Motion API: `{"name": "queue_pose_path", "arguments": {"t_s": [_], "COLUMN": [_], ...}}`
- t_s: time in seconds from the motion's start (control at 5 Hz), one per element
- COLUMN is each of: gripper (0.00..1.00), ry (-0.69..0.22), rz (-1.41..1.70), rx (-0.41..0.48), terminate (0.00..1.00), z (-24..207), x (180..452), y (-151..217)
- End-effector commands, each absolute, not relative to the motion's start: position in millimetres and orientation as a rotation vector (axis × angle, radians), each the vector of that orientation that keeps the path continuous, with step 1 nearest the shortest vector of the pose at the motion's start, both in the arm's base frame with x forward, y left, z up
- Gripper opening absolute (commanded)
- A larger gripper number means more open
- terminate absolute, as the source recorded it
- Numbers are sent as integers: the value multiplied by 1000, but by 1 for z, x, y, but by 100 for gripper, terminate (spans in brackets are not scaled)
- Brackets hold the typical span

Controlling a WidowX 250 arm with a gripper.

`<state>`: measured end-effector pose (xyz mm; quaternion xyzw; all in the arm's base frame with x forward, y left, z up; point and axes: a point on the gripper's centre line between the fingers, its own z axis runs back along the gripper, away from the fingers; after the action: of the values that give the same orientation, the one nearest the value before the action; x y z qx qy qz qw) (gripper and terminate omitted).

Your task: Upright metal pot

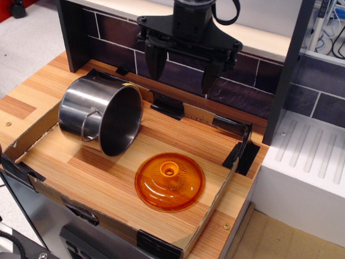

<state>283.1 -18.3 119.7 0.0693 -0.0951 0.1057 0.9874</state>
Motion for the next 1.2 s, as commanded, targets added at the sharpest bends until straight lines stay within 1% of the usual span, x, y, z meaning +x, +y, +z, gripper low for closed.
{"name": "queue_pose_path", "arguments": {"t_s": [0.0, 0.2, 0.4, 0.6, 0.8, 1.0], "gripper": [100, 100, 100, 100, 100, 100], "ry": [-191, -266, -273, -328, -371, -381], "rz": [212, 277, 297, 301, 292, 304], "rx": [139, 318, 402, 517, 591, 602], "terminate": [0, 0, 0, 0, 0, 0], "z": [120, 123, 128, 136, 131, 125], "x": [283, 270, 258, 249, 242, 242], "y": [-18, -21, -13, -2, 12, 23]}}
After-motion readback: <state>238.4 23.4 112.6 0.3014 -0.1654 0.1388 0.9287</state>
